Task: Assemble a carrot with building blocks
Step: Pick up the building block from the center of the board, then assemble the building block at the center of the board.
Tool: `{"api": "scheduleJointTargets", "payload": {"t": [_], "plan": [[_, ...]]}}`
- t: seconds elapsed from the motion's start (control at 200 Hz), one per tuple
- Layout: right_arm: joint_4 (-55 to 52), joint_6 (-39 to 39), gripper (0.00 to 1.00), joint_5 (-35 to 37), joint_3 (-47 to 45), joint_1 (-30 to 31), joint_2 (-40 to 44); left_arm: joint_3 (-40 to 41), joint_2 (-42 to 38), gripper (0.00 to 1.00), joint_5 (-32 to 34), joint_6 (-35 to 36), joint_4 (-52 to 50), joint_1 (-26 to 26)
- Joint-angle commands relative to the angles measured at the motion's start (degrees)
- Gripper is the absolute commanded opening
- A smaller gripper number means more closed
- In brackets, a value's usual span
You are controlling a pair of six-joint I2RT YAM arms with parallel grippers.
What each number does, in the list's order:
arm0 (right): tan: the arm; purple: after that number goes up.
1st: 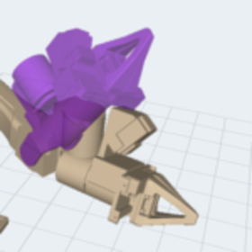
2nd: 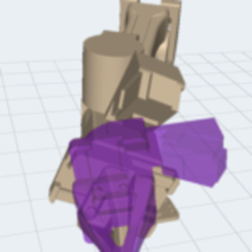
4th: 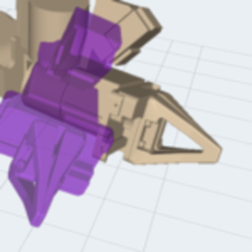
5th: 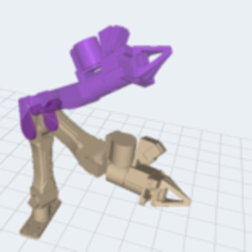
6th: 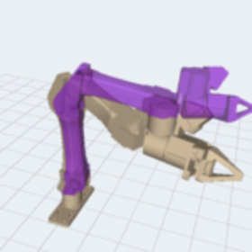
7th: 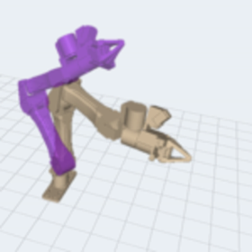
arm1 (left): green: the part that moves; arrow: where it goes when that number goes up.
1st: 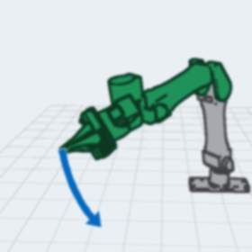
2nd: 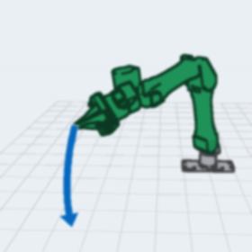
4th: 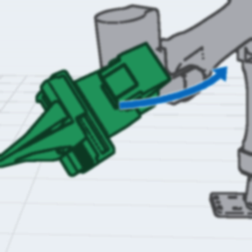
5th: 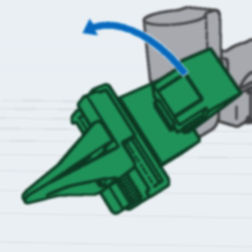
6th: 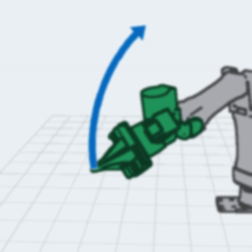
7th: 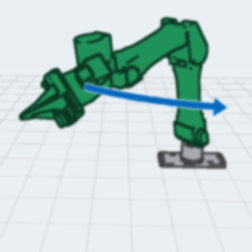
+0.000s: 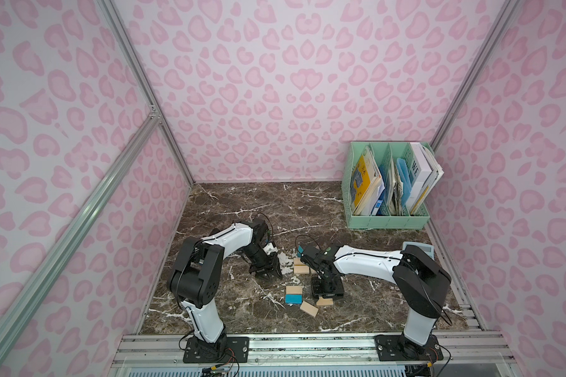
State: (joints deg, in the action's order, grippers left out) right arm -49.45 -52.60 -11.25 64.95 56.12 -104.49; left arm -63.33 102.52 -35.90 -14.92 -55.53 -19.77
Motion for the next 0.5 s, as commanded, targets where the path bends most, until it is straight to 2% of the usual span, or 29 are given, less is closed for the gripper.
{"api": "scheduleJointTargets", "payload": {"t": [0.0, 0.24, 0.496], "plan": [[-1.64, 0.5, 0.56, 2.01, 0.1, -0.51, 0.4, -0.63, 0.46, 0.45, 0.29, -0.27, -0.99, 0.08], [-2.4, 3.65, 0.54, 3.93, 5.33, -4.88, -0.39, -1.23, 0.97, 0.45, -0.14, -0.57, -0.67, 0.07], [-3.41, 9.01, 0.57, 6.23, 11.58, -7.3, -7.07, -0.87, 0.14, 0.45, 0.17, -0.65, -0.79, 0.08]]}}
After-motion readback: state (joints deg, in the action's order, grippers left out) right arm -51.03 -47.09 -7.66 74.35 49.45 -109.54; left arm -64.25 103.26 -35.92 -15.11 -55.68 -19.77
